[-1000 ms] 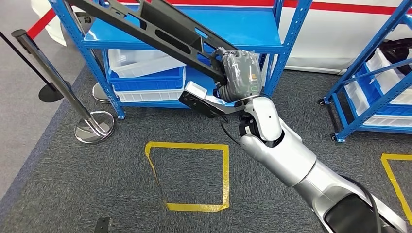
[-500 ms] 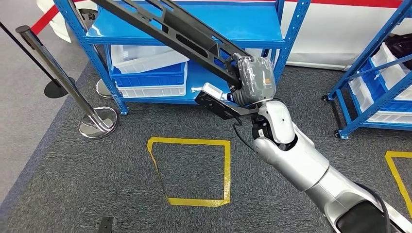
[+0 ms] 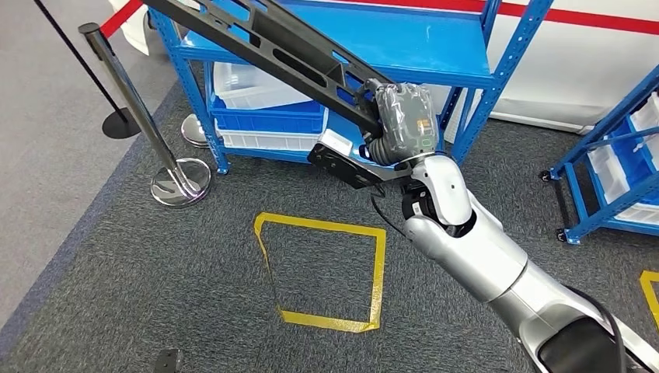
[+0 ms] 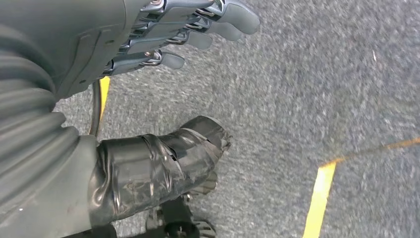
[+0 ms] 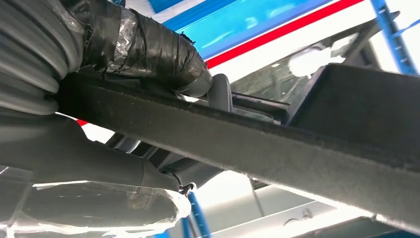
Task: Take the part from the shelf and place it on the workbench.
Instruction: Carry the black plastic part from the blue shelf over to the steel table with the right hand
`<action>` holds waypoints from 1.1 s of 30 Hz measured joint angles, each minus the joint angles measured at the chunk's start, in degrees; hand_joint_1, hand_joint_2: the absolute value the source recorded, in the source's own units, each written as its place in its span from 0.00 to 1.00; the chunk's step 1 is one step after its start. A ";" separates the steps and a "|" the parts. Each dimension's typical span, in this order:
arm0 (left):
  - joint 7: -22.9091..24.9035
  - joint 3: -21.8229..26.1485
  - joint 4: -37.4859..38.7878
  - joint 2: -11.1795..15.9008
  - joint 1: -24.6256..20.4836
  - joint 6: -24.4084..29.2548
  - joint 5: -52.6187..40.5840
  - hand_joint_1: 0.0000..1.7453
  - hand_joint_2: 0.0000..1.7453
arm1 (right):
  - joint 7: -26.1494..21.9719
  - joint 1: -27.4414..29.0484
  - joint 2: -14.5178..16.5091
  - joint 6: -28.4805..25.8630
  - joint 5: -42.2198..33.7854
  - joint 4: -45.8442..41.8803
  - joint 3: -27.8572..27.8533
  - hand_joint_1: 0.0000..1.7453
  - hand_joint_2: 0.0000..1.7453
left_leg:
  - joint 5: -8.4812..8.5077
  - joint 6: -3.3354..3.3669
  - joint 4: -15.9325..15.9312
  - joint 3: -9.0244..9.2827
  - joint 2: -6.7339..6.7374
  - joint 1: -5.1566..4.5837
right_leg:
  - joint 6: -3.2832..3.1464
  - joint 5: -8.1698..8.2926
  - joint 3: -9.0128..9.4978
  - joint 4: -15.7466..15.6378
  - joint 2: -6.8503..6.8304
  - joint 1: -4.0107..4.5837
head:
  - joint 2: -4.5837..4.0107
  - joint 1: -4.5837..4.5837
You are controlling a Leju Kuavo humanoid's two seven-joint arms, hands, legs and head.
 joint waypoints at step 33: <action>0.70 0.02 0.44 1.63 0.20 0.56 -0.02 0.00 1.00 | 1.61 1.89 -1.48 1.99 1.57 -3.53 -0.19 1.00 1.00 | 1.60 0.75 -1.29 -0.13 -1.18 -0.05 | 0.29 -4.81 -1.68 6.57 2.08 -0.23 | 0.00 -0.02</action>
